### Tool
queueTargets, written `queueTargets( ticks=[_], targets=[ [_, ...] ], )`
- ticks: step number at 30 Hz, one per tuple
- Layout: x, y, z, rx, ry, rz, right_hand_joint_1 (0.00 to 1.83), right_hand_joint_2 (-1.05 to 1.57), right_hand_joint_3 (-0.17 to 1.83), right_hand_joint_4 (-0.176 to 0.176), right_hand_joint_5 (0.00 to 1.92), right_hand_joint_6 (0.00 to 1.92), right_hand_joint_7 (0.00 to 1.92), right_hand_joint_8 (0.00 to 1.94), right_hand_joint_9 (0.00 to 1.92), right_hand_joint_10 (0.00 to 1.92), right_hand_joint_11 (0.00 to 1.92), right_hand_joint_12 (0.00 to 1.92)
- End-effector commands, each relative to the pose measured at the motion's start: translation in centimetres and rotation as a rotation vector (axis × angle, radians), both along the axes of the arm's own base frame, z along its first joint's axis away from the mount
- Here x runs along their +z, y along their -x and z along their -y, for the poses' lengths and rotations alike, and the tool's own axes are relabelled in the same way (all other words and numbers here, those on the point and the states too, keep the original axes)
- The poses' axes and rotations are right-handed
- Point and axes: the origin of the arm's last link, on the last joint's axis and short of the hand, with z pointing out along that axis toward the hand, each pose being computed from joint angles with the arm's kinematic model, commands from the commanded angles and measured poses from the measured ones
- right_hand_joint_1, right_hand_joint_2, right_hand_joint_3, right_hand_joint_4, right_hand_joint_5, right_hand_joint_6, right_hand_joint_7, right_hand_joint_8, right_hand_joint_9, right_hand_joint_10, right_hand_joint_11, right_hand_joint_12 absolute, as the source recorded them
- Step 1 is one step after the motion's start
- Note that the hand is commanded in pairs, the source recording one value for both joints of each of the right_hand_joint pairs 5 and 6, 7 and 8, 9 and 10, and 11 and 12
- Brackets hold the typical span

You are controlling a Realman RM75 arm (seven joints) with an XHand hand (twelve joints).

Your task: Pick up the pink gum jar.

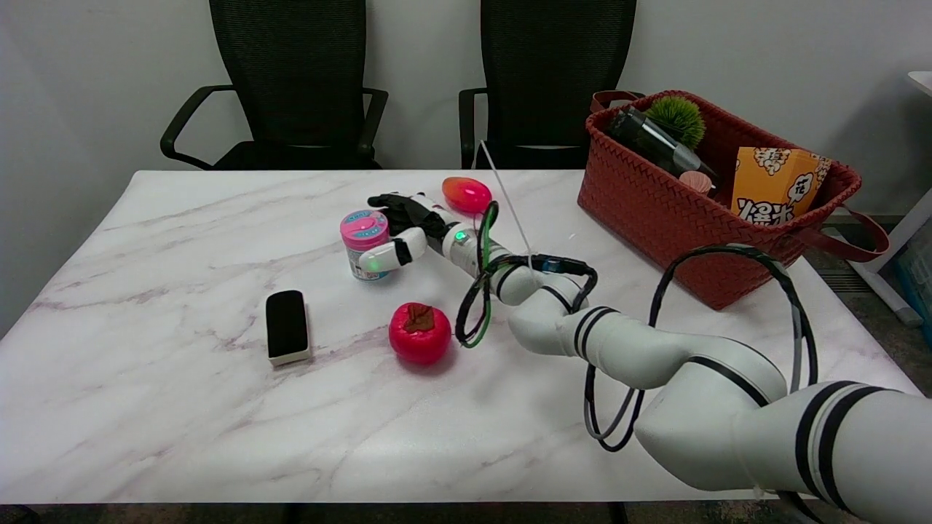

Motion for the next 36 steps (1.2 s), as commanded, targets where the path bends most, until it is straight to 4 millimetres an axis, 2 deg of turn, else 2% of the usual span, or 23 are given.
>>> queueTargets(
  ticks=[1,5,13,20,28,36],
  targets=[
    [-4.6,-2.6,0.9,0.034,-0.071,0.004,1.2,-0.51,0.9,0.0,0.33,0.33,0.44,0.44,0.48,0.48,0.32,0.32],
    [-4.9,-2.7,0.7,0.045,-0.076,0.019,1.22,-0.49,0.87,0.0,0.35,0.35,0.45,0.45,0.49,0.49,0.31,0.31],
    [-3.9,-0.6,-0.2,0.0,-0.058,0.014,1.27,-0.34,0.82,0.0,0.41,0.41,0.46,0.46,0.5,0.5,0.29,0.29],
    [-2.7,0.5,-0.3,-0.035,-0.027,0.009,1.28,-0.4,0.96,0.0,0.4,0.4,0.45,0.45,0.5,0.5,0.27,0.27],
    [-1.7,1.3,-0.4,-0.059,-0.01,-0.014,1.28,-0.44,0.99,0.0,0.39,0.39,0.43,0.43,0.47,0.47,0.24,0.24],
    [-1.0,1.0,-0.3,-0.028,-0.01,-0.038,1.31,-0.45,0.81,0.0,0.35,0.35,0.42,0.42,0.44,0.44,0.19,0.19]
  ],
)
